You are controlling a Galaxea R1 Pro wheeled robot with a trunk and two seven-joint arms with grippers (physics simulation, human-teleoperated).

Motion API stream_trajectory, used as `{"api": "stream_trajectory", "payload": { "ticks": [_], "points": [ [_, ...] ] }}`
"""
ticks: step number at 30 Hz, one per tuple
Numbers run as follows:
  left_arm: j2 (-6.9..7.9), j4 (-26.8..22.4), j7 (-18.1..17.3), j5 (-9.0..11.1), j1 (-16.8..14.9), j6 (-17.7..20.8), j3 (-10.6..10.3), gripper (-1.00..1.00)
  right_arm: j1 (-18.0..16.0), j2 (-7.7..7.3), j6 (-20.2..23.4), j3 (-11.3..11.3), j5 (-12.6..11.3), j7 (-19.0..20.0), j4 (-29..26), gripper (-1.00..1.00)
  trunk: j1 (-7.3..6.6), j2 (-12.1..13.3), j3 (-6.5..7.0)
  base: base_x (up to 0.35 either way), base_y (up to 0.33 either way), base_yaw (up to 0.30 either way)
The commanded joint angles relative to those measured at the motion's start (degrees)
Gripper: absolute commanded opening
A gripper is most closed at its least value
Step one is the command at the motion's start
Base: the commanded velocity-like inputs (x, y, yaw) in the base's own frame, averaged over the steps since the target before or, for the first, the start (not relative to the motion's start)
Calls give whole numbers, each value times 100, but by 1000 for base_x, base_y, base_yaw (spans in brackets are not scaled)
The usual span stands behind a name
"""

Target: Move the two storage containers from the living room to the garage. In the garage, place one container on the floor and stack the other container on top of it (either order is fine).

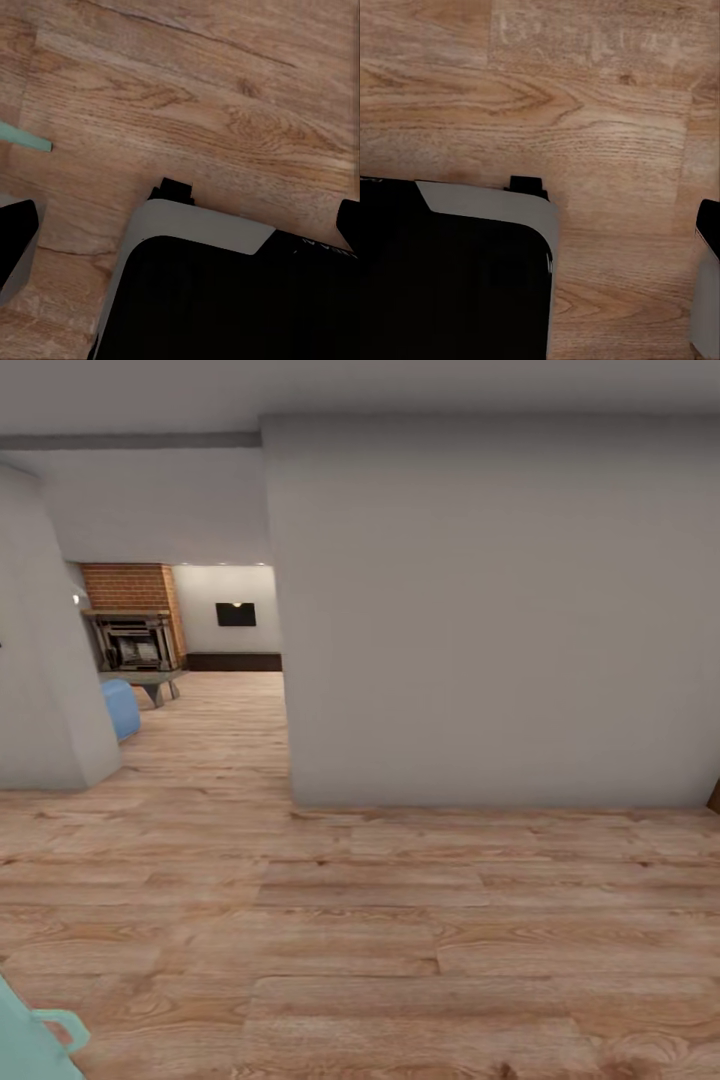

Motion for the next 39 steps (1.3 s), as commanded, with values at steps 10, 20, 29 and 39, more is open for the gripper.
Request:
{"api": "stream_trajectory", "payload": {
  "ticks": [10,20,29,39],
  "points": [
    [-1,3,9,23,-4,-16,-4,100,-7,2,-26,22,-63,-17,17,100,4,-4,-7,325,0,0],
    [-1,3,9,23,-4,-16,-4,100,-7,9,-45,-1,-63,-24,17,100,4,-4,-7,325,0,0],
    [0,3,9,4,-4,-19,-8,100,-7,14,-28,-5,-88,-25,17,100,4,-4,-7,325,0,0],
    [2,3,9,-20,-4,-14,-8,100,-7,11,-32,6,-82,-26,17,100,4,-4,-7,325,0,0]
  ]
}}
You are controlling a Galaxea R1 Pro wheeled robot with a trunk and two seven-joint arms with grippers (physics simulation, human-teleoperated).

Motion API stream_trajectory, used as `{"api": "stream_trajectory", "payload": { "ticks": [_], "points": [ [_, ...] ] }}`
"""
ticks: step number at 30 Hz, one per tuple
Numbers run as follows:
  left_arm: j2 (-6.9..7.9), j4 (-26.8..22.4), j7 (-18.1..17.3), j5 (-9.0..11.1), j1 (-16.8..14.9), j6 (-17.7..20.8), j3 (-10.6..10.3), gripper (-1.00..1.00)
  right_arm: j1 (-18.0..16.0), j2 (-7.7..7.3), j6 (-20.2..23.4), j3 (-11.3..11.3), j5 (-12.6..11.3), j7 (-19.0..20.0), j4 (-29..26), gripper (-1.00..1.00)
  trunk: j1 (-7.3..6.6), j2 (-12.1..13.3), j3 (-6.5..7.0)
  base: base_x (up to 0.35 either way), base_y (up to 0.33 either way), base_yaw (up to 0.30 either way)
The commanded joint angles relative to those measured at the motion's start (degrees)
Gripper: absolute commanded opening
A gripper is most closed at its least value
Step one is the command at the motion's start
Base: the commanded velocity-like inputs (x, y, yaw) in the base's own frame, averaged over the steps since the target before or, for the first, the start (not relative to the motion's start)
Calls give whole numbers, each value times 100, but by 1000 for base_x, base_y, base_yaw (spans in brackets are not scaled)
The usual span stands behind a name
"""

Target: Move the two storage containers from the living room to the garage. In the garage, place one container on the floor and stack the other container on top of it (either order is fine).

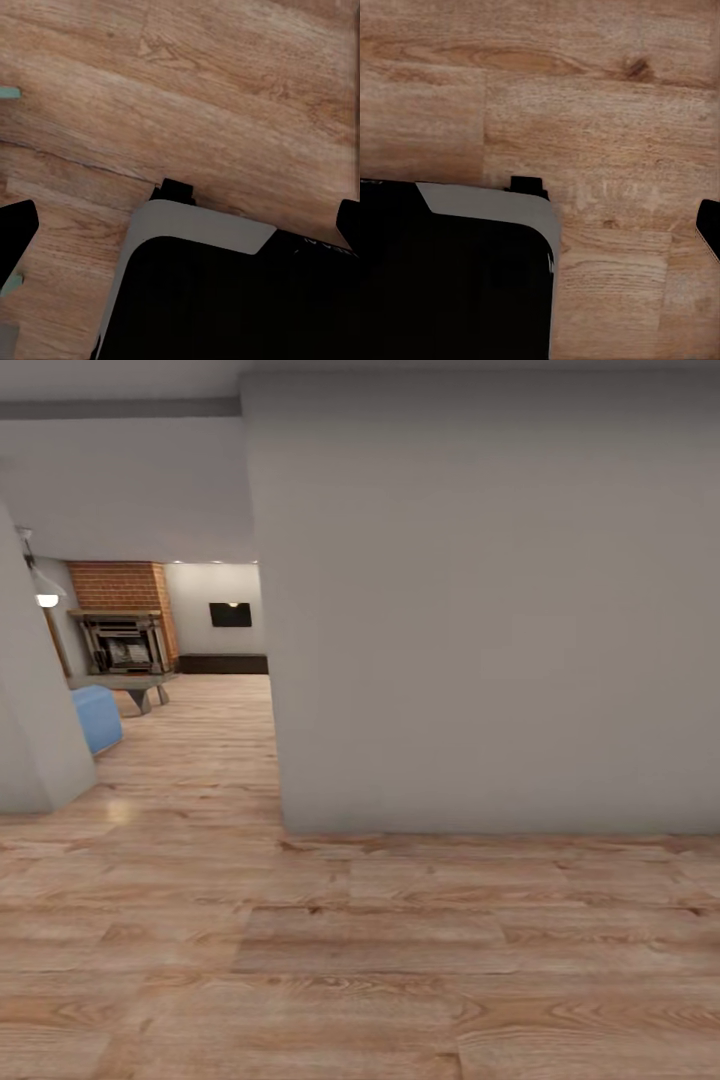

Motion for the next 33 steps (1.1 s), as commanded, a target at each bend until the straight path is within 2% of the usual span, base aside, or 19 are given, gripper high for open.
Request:
{"api": "stream_trajectory", "payload": {
  "ticks": [1,17,33],
  "points": [
    [-2,3,9,22,-4,-16,-4,100,-7,2,-34,46,-54,-3,17,100,4,-4,-7,325,0,0],
    [-11,3,9,47,-4,-60,-4,100,-7,2,-51,33,-53,-3,17,100,4,-4,-7,325,0,25],
    [-4,3,9,48,-4,-52,-3,100,-7,2,-50,16,-58,-3,17,100,4,-4,-7,325,0,251]
  ]
}}
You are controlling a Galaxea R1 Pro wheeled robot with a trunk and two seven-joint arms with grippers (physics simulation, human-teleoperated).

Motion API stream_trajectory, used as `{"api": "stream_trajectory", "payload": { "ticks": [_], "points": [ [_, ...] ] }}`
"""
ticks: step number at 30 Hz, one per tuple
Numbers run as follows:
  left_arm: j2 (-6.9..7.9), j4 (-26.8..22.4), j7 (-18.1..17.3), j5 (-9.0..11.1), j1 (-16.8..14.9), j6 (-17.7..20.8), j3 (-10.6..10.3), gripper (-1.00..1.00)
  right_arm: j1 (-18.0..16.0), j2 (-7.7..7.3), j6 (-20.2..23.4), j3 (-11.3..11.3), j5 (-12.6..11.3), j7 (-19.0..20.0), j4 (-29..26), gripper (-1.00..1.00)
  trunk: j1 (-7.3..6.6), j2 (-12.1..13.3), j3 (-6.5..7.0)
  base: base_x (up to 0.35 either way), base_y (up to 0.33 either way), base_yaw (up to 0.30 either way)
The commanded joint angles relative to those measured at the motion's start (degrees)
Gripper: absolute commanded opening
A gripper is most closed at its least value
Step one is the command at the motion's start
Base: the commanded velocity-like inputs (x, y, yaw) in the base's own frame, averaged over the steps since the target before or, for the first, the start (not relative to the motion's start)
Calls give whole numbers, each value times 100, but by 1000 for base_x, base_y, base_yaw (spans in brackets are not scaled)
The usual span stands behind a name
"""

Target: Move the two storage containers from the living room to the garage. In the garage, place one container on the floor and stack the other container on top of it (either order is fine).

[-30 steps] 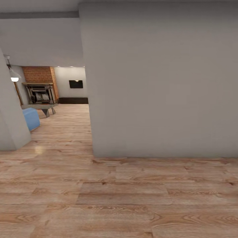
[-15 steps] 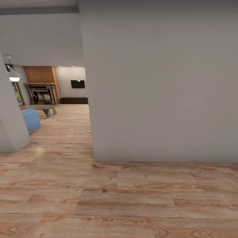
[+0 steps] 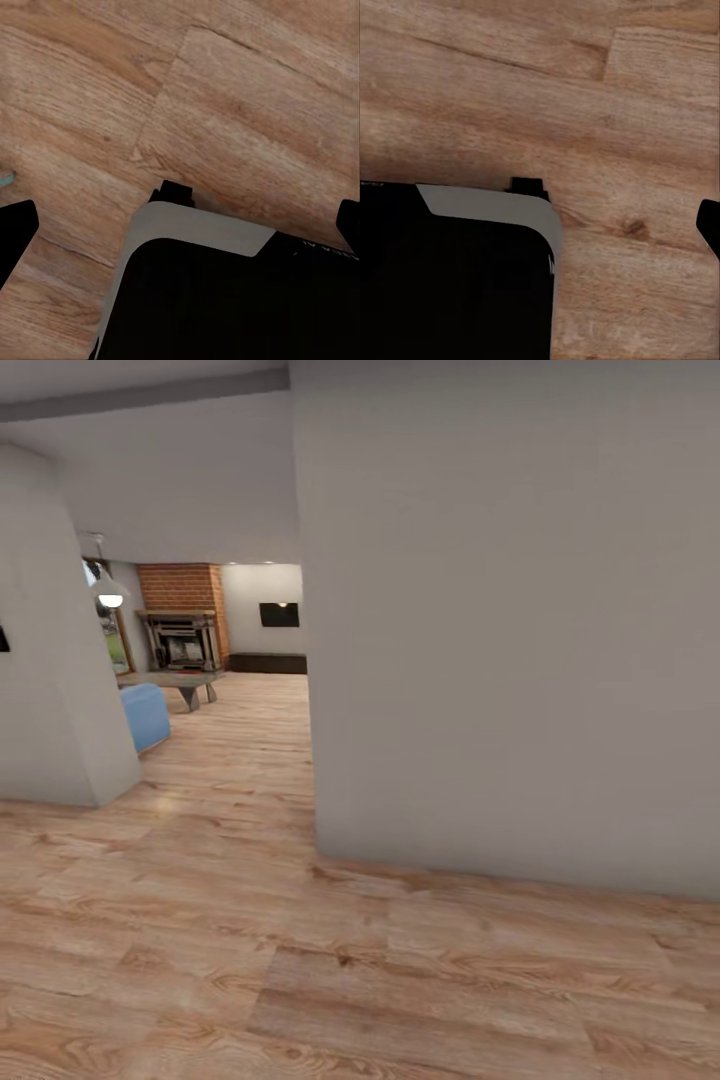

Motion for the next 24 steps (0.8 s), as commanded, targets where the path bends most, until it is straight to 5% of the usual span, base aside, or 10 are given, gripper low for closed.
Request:
{"api": "stream_trajectory", "payload": {
  "ticks": [1,24],
  "points": [
    [-1,5,9,21,-5,-18,-4,100,-7,2,-32,47,-63,-3,17,100,4,-4,-7,325,0,269],
    [-1,5,9,21,-5,-21,-5,100,-7,2,-38,21,-123,-12,17,100,4,-4,-7,325,0,282]
  ]
}}
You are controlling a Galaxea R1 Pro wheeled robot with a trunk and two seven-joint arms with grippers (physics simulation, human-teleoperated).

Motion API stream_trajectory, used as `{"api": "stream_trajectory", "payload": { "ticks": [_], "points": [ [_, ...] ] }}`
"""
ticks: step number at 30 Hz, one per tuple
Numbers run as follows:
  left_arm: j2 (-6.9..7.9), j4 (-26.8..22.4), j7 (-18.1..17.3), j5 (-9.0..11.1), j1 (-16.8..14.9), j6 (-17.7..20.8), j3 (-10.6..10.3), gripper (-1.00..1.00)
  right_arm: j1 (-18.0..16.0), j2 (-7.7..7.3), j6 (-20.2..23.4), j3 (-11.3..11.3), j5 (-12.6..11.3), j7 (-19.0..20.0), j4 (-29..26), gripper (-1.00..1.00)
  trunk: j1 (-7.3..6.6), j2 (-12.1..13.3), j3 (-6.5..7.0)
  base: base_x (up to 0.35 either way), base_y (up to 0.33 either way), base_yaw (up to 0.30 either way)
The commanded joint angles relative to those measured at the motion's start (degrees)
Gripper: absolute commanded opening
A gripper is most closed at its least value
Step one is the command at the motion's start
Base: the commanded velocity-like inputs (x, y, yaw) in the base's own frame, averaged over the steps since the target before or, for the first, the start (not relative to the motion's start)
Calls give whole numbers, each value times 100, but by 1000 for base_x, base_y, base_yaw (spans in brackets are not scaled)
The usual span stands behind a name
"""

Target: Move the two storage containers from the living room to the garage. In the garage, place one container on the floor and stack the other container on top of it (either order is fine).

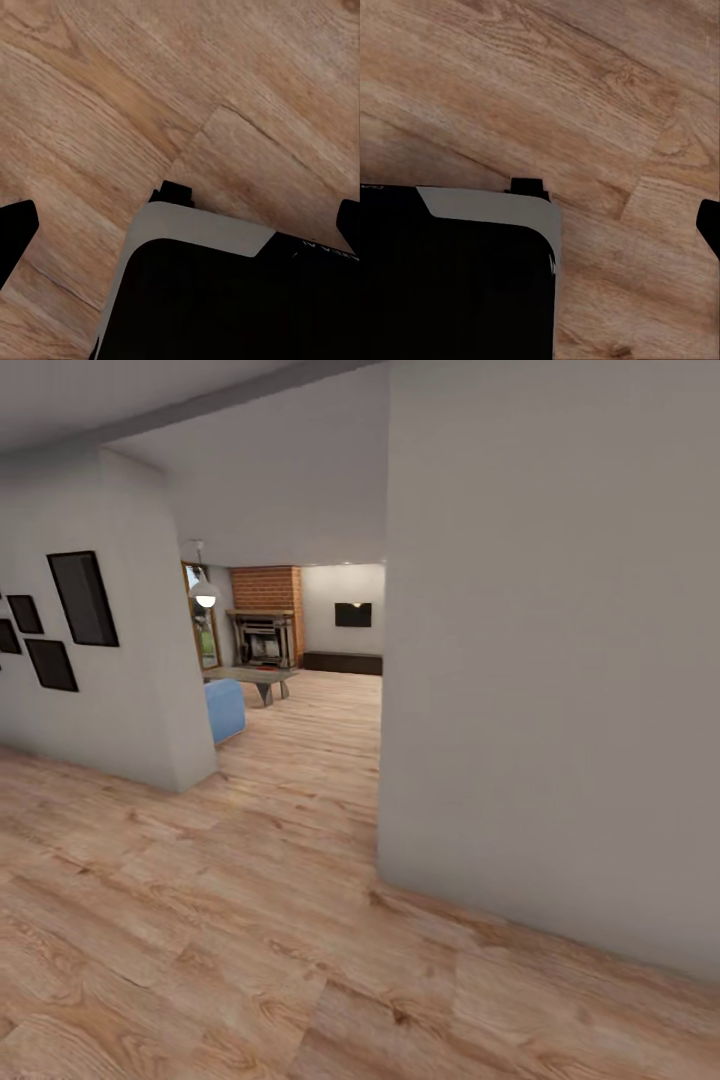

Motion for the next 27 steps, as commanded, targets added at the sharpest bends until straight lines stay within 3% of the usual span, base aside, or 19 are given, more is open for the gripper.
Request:
{"api": "stream_trajectory", "payload": {
  "ticks": [1,27],
  "points": [
    [-1,5,9,21,-5,-16,-4,100,-7,2,-34,49,-54,-4,17,100,4,-4,-7,325,0,287],
    [-1,5,9,21,-5,-15,-4,100,-7,2,-34,50,-62,-4,17,100,4,-4,-7,325,0,287]
  ]
}}
